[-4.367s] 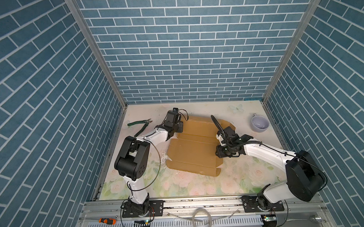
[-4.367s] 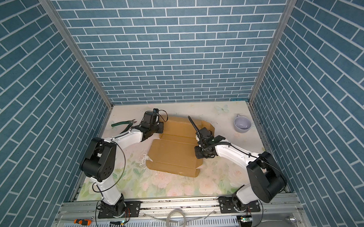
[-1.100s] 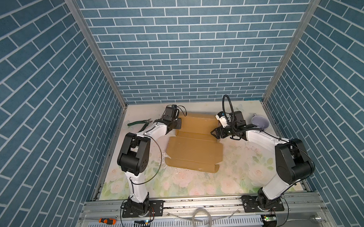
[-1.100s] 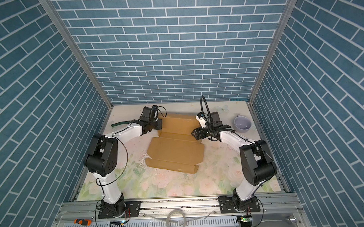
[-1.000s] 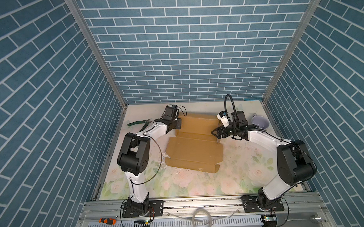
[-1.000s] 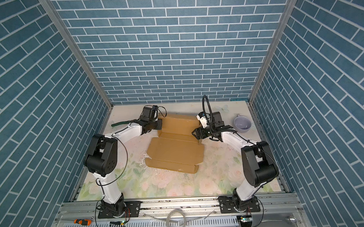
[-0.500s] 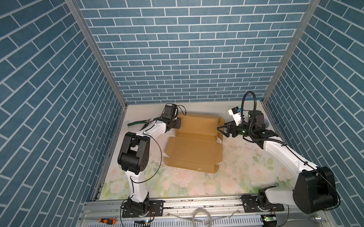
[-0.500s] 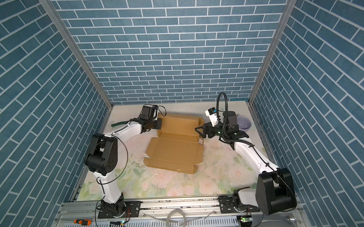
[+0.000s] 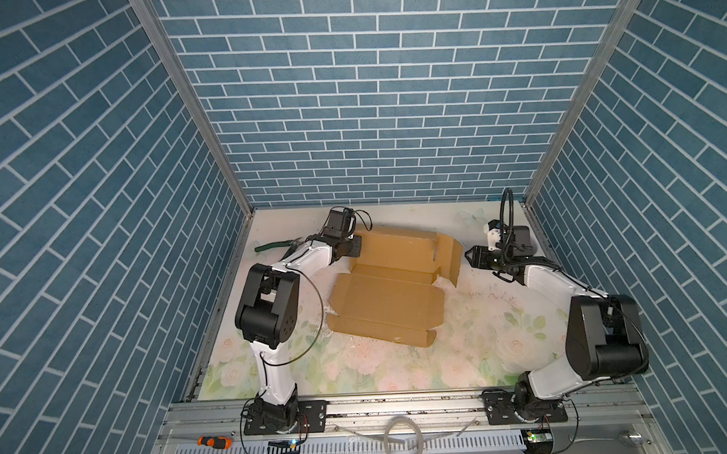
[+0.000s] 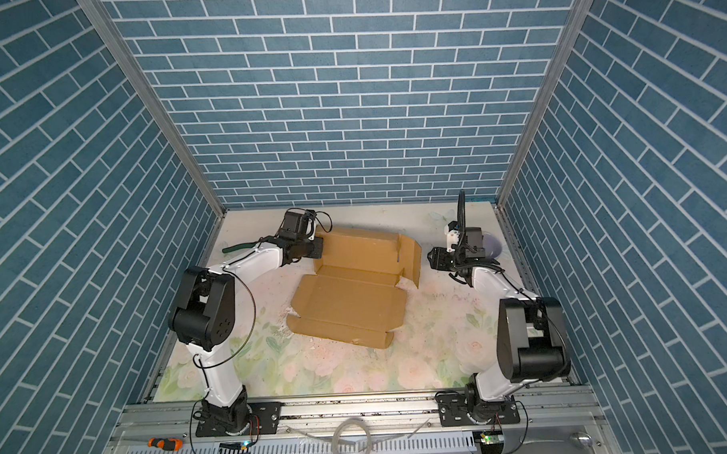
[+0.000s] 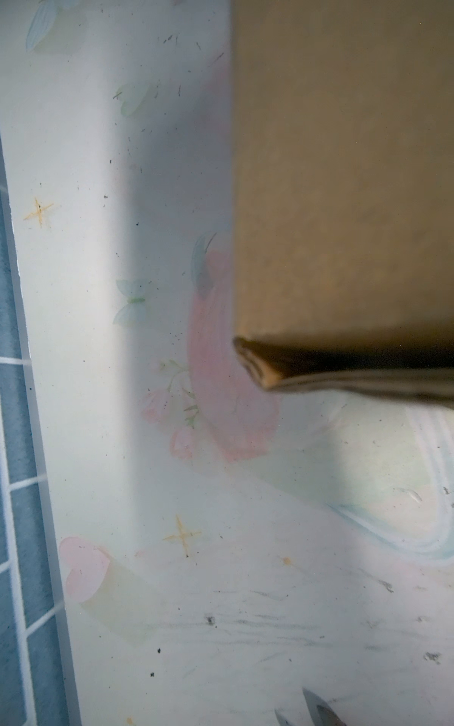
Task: Fold the paper box
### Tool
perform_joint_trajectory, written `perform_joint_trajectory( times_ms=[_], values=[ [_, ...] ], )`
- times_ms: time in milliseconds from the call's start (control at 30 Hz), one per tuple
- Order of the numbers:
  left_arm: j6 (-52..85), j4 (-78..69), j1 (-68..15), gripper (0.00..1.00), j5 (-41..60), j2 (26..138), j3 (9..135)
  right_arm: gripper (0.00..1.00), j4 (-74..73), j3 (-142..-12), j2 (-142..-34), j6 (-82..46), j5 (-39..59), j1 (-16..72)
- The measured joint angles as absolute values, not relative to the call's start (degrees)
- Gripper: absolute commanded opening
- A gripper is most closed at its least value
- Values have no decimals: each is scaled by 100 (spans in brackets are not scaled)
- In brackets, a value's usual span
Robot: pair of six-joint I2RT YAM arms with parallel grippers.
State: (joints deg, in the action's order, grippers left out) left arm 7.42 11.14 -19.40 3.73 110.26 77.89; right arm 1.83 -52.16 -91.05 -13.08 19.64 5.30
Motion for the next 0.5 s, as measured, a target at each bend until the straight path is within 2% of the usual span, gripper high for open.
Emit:
perform_joint_trajectory(
  times_ms=[200, 500],
  values=[
    [744, 1114, -1940, 0, 375, 11026, 7789, 72, -189, -5137, -9190, -1221, 2436, 867],
    [746, 1109, -1940, 0, 399, 11026, 7789, 73, -207, -5074, -8941, -749, 2816, 1404]
  ],
)
